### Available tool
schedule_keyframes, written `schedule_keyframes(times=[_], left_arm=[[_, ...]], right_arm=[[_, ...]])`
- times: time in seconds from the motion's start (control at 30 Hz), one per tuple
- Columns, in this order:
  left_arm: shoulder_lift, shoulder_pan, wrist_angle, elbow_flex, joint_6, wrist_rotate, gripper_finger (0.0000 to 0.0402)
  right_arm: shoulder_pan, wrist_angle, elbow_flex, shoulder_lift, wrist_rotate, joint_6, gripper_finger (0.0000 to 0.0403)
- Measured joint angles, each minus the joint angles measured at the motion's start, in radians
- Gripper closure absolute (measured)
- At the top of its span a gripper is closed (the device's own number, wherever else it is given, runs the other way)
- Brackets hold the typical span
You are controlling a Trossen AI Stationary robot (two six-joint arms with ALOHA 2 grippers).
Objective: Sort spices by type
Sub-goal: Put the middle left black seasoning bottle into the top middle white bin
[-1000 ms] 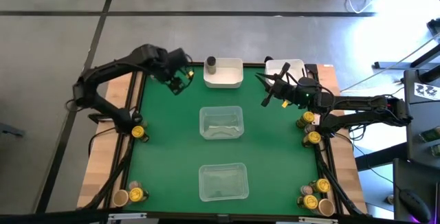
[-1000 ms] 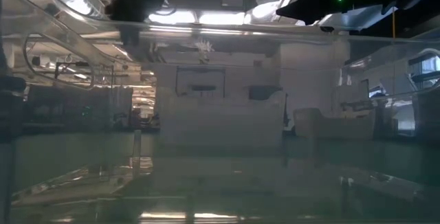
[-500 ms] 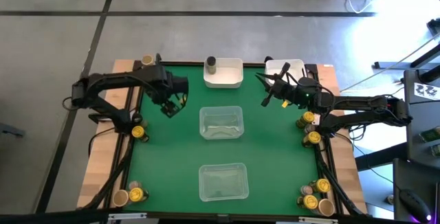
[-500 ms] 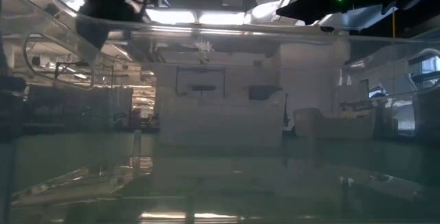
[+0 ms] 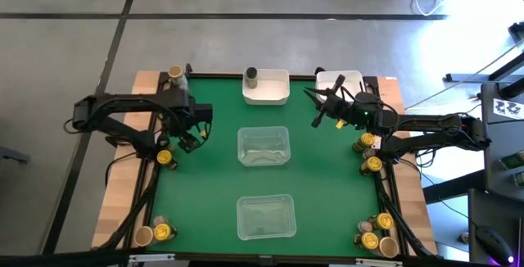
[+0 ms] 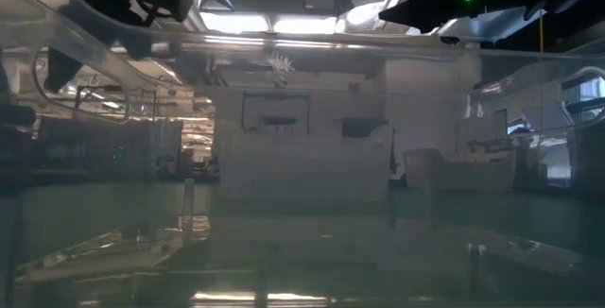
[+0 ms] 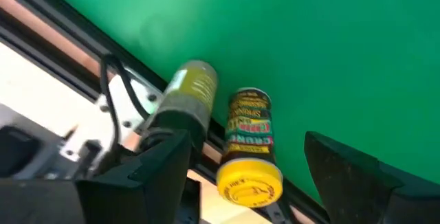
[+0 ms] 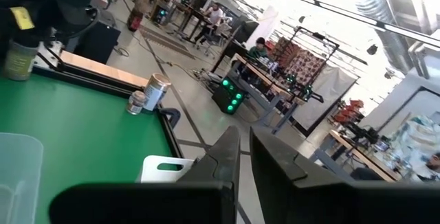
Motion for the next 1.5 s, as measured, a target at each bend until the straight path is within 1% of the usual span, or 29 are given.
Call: schedule_keyframes(times=[0.13,0.23,0.33,0.47,0.6,0.7,0.97,1.1,1.2,1.33,1.43,1.5], left_arm=[[-0.07,0.006,-0.003,-0.033,-0.034,0.015,0.0141],[-0.088,0.023,-0.002,-0.055,-0.05,0.038,0.0169],[-0.072,0.036,-0.002,-0.063,-0.028,0.05,0.0212],[-0.03,0.04,0.0,-0.063,0.036,0.049,0.0283],[-0.006,0.04,0.0,-0.063,0.132,0.049,0.0352],[-0.009,0.04,0.0,-0.063,0.179,0.048,0.0391],[-0.082,0.04,0.0,-0.063,0.228,0.024,0.0397],[-0.123,0.04,-0.001,-0.064,0.215,0.001,0.0397],[-0.143,0.04,-0.002,-0.105,0.224,-0.011,0.04],[-0.159,0.053,-0.003,-0.167,0.255,0.004,0.0399],[-0.16,0.068,0.0,-0.159,0.272,0.006,0.04],[-0.16,0.079,-0.001,-0.154,0.293,-0.014,0.04]], right_arm=[[0.0,0.001,0.0,0.0,-0.018,0.0,0.0366],[0.0,0.001,0.0,0.0,-0.019,0.001,0.0366],[0.0,0.003,0.0,0.0,-0.019,0.001,0.0366],[0.0,0.007,0.0,0.0,-0.019,0.002,0.0366],[0.0,0.01,0.0,0.0,-0.028,0.003,0.0366],[0.0,0.01,0.0,0.0,-0.041,0.003,0.0366],[0.0,0.003,0.0,0.0,-0.041,0.003,0.0366],[0.0,0.003,0.0,0.0,-0.041,0.003,0.0366],[0.0,0.003,0.0,0.0,-0.042,0.003,0.0366],[0.0,0.003,0.0,0.0,-0.042,0.003,0.0366],[0.0,0.003,0.0,0.0,-0.042,0.003,0.0366],[0.0,0.006,0.0,0.0,-0.043,0.003,0.0366]])
